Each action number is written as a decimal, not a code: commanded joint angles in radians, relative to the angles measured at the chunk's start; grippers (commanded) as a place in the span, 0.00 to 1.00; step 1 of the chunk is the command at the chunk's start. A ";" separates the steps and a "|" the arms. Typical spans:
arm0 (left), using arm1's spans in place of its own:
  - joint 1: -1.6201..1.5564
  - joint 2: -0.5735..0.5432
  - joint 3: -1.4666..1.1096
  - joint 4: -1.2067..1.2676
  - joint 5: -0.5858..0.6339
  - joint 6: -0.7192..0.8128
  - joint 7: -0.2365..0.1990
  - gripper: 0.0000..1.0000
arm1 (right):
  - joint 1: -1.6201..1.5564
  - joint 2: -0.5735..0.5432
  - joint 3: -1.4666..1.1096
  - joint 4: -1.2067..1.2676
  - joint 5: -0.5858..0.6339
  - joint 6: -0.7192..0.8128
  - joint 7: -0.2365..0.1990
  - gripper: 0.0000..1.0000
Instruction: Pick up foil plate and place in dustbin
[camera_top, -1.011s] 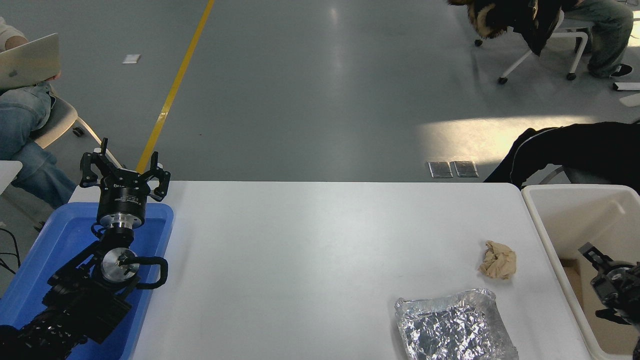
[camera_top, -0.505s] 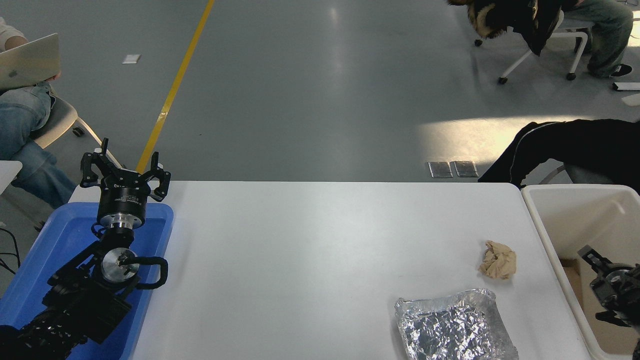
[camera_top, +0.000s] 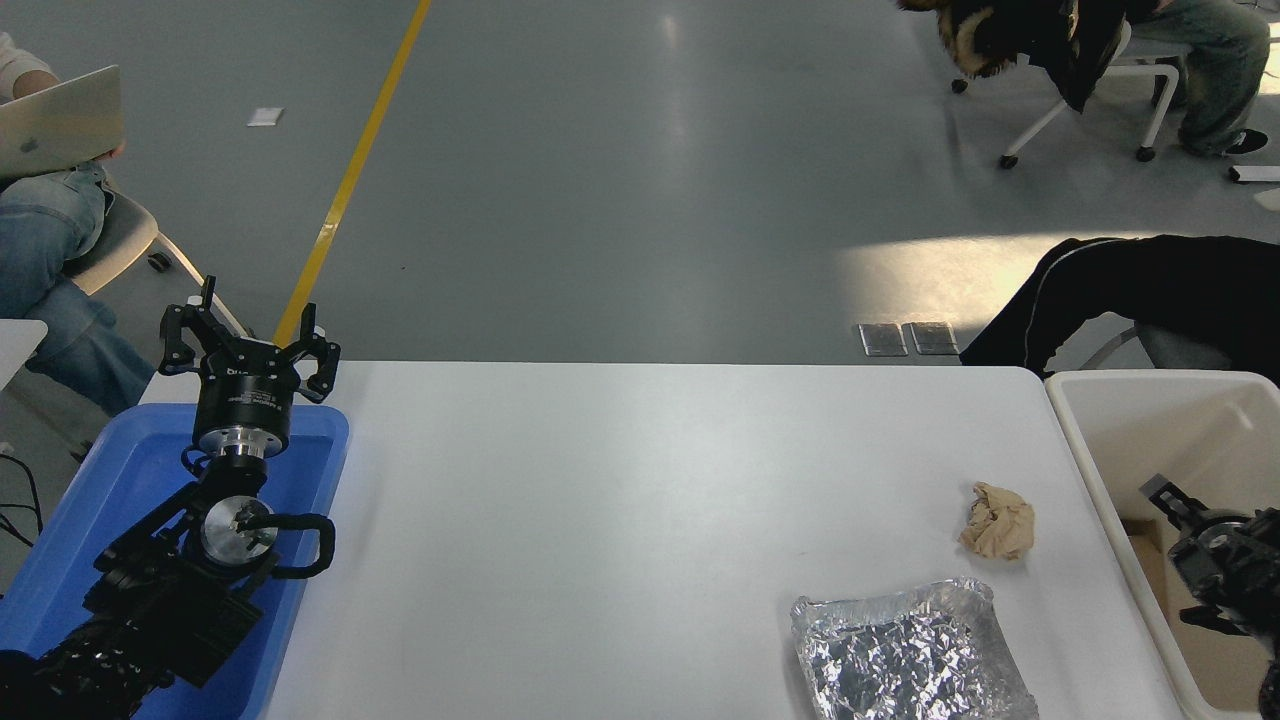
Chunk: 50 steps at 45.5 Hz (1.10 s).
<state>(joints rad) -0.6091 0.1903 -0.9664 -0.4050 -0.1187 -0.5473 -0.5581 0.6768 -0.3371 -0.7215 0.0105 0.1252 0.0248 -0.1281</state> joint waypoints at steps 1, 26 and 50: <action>0.000 0.000 0.000 0.000 0.001 0.000 0.001 0.99 | 0.134 -0.081 0.000 0.133 -0.028 0.037 0.004 1.00; 0.002 0.000 0.000 0.000 0.002 0.000 0.000 0.99 | 1.206 -0.382 -0.472 1.335 -0.234 0.056 0.005 1.00; 0.002 0.000 0.000 0.000 -0.001 0.000 0.000 0.99 | 1.928 -0.229 -0.552 1.721 -0.226 0.484 0.010 1.00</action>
<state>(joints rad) -0.6076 0.1901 -0.9664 -0.4051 -0.1188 -0.5479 -0.5584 2.3060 -0.6184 -1.2528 1.5893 -0.1026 0.3390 -0.1223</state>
